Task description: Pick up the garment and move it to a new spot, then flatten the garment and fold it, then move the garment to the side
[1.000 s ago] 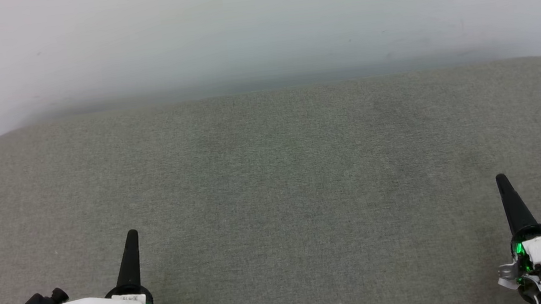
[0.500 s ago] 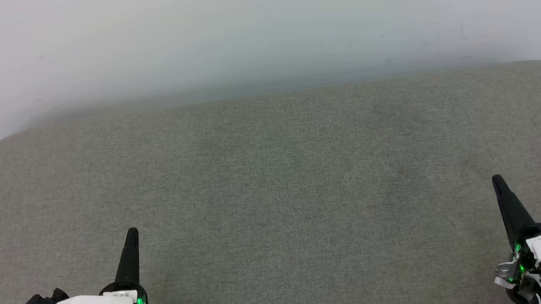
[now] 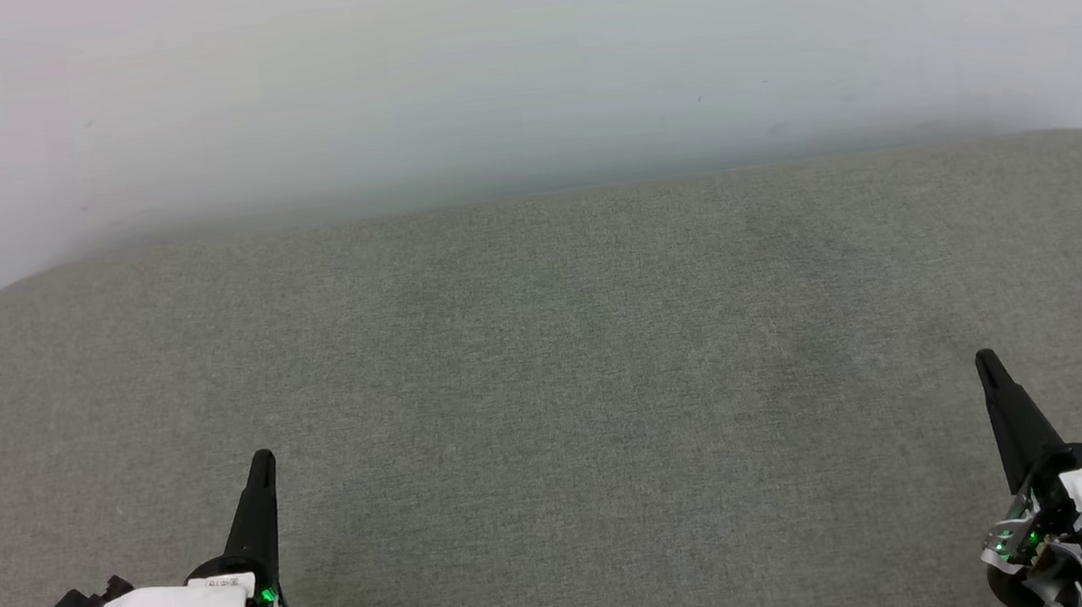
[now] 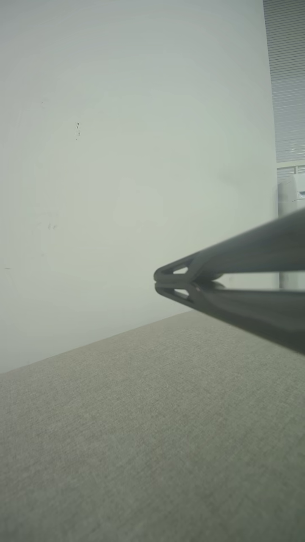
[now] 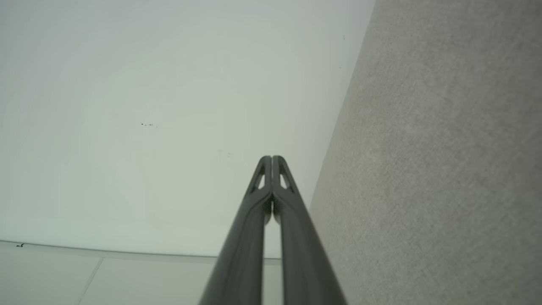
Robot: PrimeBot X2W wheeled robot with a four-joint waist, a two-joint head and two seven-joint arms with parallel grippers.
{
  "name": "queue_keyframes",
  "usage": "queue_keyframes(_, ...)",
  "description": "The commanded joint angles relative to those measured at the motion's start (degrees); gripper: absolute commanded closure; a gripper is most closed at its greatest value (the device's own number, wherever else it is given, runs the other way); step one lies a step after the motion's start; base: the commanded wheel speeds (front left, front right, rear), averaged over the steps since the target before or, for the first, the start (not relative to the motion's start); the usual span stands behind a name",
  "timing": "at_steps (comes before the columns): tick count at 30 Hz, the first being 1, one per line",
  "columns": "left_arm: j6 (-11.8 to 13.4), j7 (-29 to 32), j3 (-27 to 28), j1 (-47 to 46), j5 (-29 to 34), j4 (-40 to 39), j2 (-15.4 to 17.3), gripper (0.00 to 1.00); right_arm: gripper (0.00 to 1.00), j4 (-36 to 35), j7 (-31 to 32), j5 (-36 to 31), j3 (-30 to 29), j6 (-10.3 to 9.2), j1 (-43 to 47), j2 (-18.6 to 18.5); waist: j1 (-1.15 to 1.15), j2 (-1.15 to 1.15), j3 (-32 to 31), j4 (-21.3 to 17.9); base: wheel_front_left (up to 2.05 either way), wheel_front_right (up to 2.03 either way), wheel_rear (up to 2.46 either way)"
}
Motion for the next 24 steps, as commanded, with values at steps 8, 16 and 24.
queue_keyframes(8,-0.2,1.2,0.5,-1.2,-4.0,0.8,-0.2,1.0,1.0,0.5,1.2,3.6,-0.4,-0.02,-1.2,0.6,0.0,0.0,-0.4,0.0,0.0,0.0,0.0)
queue_keyframes(16,-0.3,2.1,0.9,-1.5,-7.0,1.5,-0.3,1.0,1.0,0.8,2.0,6.3,-0.6,-0.02,-1.4,1.0,0.0,0.0,-0.8,0.0,0.0,0.0,0.0)
queue_keyframes(24,-0.3,2.3,1.1,-1.4,-6.6,1.4,-0.4,1.0,1.0,0.8,2.0,5.9,-0.7,-0.02,-1.3,1.0,0.0,0.0,-0.8,0.0,0.0,0.0,0.0)
